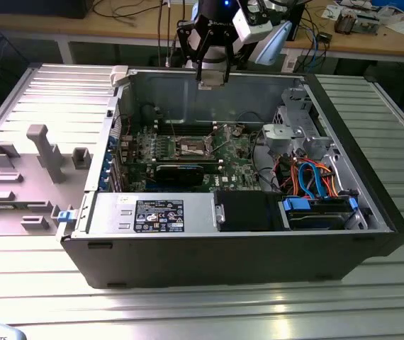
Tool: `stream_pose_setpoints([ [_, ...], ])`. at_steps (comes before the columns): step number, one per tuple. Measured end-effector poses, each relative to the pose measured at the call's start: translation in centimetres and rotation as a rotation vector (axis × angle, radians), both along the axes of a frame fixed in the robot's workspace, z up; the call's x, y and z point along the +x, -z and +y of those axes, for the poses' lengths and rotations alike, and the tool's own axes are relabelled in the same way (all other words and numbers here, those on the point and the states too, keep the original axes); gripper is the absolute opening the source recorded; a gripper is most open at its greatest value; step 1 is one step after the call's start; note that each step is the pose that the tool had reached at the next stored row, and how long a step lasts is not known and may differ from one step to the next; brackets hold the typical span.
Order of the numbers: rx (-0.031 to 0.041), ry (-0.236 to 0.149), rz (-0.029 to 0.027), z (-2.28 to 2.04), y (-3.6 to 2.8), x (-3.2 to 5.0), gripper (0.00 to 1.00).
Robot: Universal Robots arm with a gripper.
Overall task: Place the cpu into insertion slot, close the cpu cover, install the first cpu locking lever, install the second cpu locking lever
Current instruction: 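Place the cpu into insertion slot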
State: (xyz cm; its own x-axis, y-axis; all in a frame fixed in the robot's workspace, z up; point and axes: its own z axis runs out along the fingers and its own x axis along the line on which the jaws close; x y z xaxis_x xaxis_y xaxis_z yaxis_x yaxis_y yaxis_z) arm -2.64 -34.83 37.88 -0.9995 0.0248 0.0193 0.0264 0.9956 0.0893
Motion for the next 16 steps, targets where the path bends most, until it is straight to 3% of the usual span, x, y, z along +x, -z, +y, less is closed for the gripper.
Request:
stream_pose_setpoints([
  [8,0.0,0.043,0.0,0.0,0.02,-0.01,0.54],
  [16,-0.0001,0.057,0.0001,0.0,0.02,-0.01,0.54],
])
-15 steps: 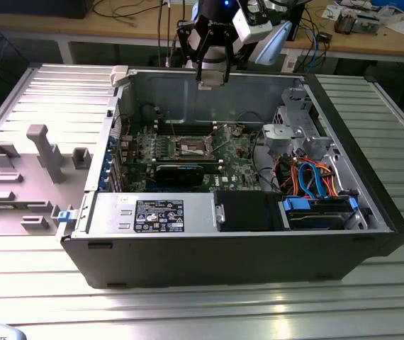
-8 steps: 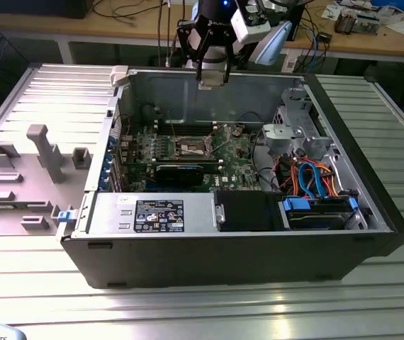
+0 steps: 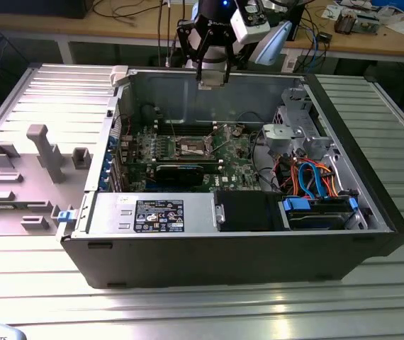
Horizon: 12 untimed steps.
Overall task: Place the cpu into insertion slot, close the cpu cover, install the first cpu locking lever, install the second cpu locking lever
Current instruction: 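Place the cpu into insertion slot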
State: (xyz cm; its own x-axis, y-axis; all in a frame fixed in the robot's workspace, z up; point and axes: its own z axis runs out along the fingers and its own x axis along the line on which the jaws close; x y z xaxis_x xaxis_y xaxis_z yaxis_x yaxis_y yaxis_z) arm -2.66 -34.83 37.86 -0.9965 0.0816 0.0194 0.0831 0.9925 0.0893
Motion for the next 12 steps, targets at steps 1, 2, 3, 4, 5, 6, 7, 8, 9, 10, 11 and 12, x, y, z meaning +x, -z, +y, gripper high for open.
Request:
stream_pose_setpoints([
  [1,0.0,0.002,0.0,0.0,0.0,0.0,0.54],
  [2,0.0,0.007,0.0,0.0,0.0,-0.01,0.54],
  [3,0.0001,0.013,0.0,0.0,0.01,-0.01,0.54],
  [4,0.0,0.021,-0.0001,0.0,0.02,-0.01,0.54],
  [5,0.0,0.029,0.0,0.0,0.02,-0.01,0.54],
  [6,-0.0001,0.049,0.0,0.0,0.04,-0.01,0.54],
  [7,-0.0001,0.066,0.0001,0.0,0.06,-0.01,0.54],
  [8,0.0,0.08,0.0,0.0,0.09,-0.01,0.54],
  [9,0.0,0.1,0.0,0.0,0.11,-0.01,0.54],
  [10,0.0,0.112,0.0,0.0,0.13,-0.01,0.54],
  [11,0.0,0.128,0.0,0.0,0.14,-0.01,0.54],
  [12,0.0001,0.159,0.0,0.0,0.18,-0.01,0.54],
])
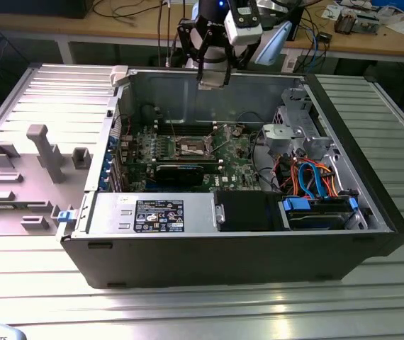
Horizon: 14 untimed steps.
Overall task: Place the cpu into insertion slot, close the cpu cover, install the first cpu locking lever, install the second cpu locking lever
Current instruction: 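Place the cpu into insertion slot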
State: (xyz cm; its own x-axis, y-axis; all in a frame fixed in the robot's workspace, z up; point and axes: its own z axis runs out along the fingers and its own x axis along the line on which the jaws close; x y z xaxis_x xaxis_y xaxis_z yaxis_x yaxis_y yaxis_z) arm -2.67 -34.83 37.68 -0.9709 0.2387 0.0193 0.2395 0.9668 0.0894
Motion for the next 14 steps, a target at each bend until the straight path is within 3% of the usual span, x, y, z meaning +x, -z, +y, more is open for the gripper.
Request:
stream_pose_setpoints([
  [2,0.0001,0.038,0.0,0.0,0.06,0.0,0.54],
  [5,0.0,0.054,0.0,0.0,0.12,-0.06,0.54],
  [14,0.0,0.056,0.0,0.0,0.12,-0.08,0.54],
])
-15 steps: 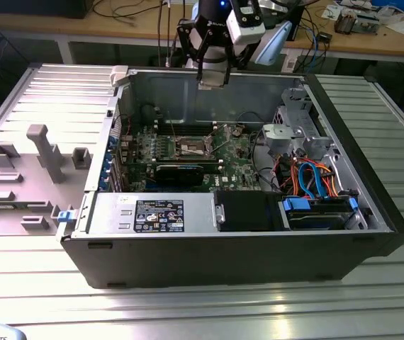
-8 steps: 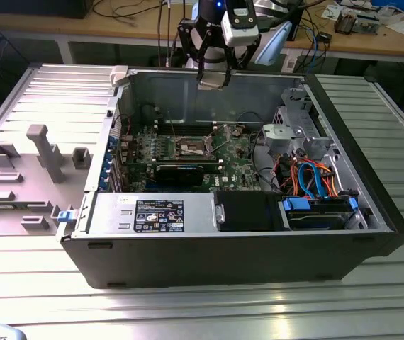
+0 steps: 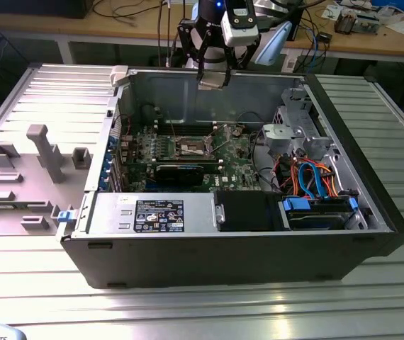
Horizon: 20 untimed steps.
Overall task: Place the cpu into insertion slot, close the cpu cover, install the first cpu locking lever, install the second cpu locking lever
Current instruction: 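Place the cpu into insertion slot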
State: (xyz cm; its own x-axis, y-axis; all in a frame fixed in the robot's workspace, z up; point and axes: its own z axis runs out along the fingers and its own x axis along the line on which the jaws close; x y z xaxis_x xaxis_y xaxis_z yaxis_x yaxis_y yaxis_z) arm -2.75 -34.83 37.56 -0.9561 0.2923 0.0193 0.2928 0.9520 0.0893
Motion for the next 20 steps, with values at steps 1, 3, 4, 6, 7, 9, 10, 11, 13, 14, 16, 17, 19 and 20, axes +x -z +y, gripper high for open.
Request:
stream_pose_setpoints([
  [1,0.0,0.0,0.0,0.0,0.0,0.0,0.54],
  [3,0.0,0.0,0.0,0.0,0.0,0.0,0.54],
  [4,0.0,0.0,0.0,0.0,0.0,0.0,0.54],
  [6,0.0,0.0,0.0,0.0,0.0,-0.01,0.54],
  [7,0.0,0.001,0.0001,0.0,0.0,-0.01,0.54],
  [9,-0.0002,0.015,0.0001,0.0,0.01,-0.01,0.54],
  [10,0.0,0.029,0.0,0.0,0.03,-0.01,0.54],
  [11,-0.0001,0.046,0.0001,0.0,0.05,-0.02,0.54],
  [13,0.0,0.061,0.0001,0.0,0.06,-0.04,0.54],
  [14,0.0001,0.071,0.0001,0.0,0.07,-0.07,0.54],
  [16,0.0002,0.097,0.0001,0.0,0.09,-0.12,0.54],
  [17,0.0002,0.103,0.0001,0.0,0.09,-0.14,0.54],
  [19,0.0004,0.119,0.0,0.0,0.13,-0.15,0.54],
  [20,0.0003,0.135,0.0002,0.0,0.16,-0.16,0.54],
])
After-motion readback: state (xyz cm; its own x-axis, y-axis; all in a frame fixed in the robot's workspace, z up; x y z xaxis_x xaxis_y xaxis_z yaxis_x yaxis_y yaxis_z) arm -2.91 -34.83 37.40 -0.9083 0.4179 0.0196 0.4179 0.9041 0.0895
